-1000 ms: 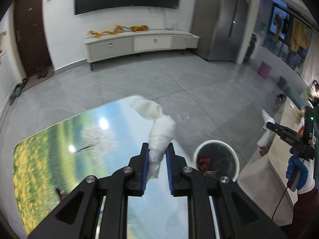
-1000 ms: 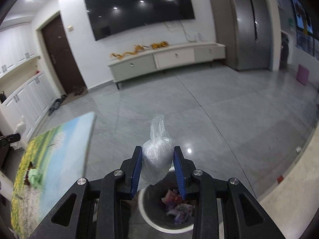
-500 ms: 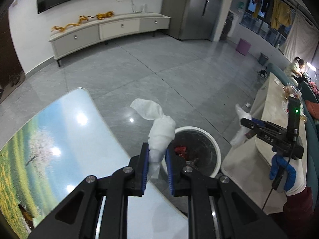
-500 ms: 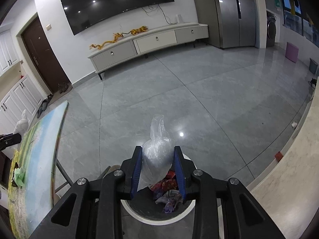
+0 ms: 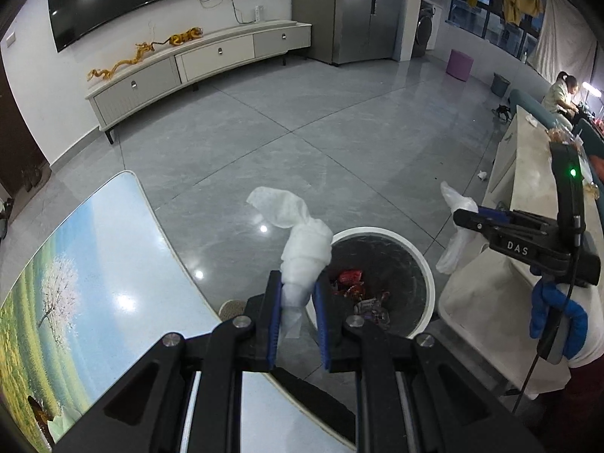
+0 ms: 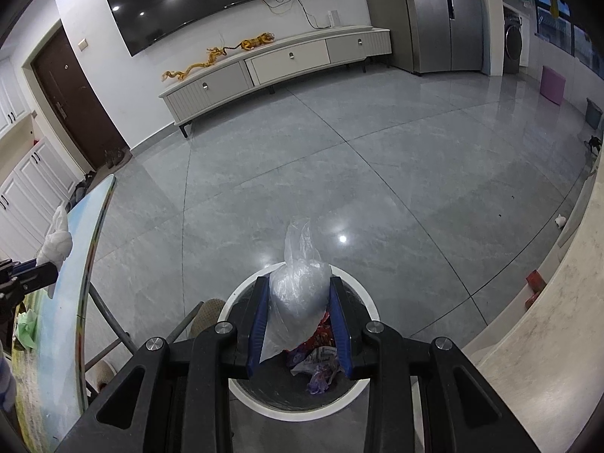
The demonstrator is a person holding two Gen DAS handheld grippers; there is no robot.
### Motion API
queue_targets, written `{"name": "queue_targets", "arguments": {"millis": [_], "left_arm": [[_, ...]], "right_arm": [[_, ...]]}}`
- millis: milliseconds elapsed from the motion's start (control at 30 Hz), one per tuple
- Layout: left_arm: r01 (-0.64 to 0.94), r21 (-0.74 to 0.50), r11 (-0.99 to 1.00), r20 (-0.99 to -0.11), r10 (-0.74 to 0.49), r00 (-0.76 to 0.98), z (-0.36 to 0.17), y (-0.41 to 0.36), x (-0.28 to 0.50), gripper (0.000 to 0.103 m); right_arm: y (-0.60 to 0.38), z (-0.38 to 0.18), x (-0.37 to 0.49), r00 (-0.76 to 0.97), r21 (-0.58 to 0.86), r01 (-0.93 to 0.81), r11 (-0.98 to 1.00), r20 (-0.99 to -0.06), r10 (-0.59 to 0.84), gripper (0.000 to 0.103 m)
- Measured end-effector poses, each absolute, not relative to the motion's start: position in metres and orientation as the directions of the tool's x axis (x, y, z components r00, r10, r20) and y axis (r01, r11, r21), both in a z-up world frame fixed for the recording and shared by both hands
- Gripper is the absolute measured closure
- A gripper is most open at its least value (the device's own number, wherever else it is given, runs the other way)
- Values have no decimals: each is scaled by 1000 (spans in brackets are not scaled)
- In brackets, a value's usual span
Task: Collect trash
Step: 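Carry both held bags over the trash bin, then open both grippers to drop the bags into the bin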
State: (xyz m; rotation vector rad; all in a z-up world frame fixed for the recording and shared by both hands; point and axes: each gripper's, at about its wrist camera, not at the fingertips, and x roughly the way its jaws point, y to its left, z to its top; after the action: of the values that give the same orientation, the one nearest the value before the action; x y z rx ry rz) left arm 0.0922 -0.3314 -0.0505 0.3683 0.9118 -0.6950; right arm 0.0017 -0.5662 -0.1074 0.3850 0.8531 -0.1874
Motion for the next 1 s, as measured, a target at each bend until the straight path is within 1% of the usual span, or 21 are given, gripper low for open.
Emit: {"name": "queue_targets", "arguments": {"millis": [367, 1000], "left_arm": [[706, 73, 705, -806, -376, 458, -65, -351, 75, 88], [728, 46, 685, -844, -363, 395, -93, -387, 75, 87]], "right_arm": [[-566, -116, 7, 633, 251, 303, 919, -774, 3, 74], [-577, -130, 11, 614, 248, 303, 920, -789, 11, 74]]}}
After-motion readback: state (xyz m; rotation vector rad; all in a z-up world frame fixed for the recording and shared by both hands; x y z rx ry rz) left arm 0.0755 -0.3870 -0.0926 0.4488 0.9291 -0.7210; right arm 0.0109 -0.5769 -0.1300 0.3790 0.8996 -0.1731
